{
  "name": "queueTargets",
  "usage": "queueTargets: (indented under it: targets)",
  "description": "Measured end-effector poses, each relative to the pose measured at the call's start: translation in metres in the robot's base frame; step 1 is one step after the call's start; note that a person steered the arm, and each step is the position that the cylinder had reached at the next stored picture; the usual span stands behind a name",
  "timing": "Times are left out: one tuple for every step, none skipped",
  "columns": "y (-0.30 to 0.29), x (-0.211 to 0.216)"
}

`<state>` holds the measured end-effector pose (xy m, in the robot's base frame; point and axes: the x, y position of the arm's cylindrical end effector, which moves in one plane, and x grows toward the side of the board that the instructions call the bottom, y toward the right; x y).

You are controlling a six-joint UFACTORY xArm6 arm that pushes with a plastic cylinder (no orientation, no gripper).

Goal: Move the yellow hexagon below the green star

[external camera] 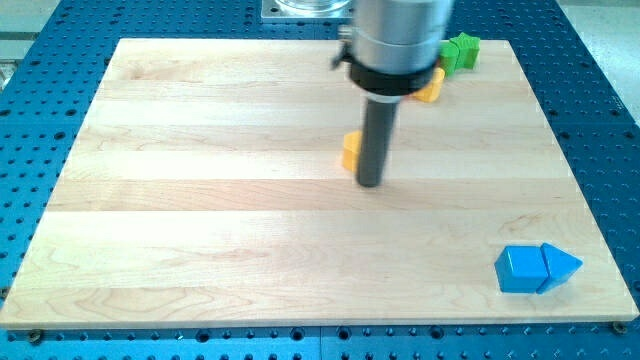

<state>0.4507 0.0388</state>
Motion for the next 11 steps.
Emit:
queueTargets:
  targets:
    - [0.023,-0.047]
    - [0.011,-0.069]
    - [-0.039,-0.031]
    - [-0.054,-0.005]
    - [-0.091,-0.049]
    - [-0.03,-0.075]
    - [0.049,-0.076]
    - [0.094,-0.101]
    - [0.099,-0.087]
    - [0.124,-0.086]
    - [0.172,-0.112]
